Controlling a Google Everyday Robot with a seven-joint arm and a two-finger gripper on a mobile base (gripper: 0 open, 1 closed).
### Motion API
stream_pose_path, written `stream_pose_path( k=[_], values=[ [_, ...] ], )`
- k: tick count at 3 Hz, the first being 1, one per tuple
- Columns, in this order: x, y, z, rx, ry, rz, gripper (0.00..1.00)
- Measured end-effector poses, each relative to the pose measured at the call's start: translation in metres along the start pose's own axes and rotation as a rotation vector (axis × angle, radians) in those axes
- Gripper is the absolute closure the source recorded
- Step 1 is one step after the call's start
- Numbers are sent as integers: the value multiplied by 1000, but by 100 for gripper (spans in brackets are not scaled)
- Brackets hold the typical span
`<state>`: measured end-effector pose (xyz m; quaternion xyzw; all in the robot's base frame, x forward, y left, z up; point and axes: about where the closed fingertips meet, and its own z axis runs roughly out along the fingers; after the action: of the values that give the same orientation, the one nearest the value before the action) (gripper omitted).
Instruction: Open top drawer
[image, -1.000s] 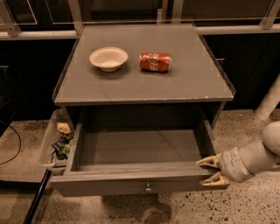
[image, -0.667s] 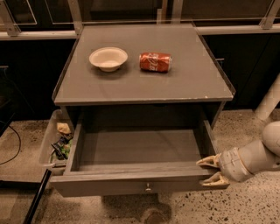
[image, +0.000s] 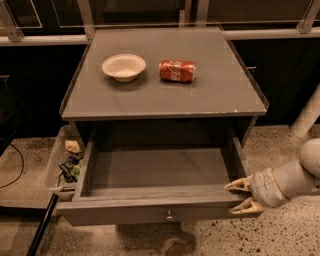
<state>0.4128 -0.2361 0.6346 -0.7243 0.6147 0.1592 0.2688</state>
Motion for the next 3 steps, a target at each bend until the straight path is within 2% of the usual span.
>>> stream_pose_path(
  k=[1,2,3],
  values=[
    [-1,0,1,-3,-3,-2,13],
    [-4,-1,4,-10,-23,-11,0],
    [-16,-7,-2,-5,-37,-44,0]
  ],
)
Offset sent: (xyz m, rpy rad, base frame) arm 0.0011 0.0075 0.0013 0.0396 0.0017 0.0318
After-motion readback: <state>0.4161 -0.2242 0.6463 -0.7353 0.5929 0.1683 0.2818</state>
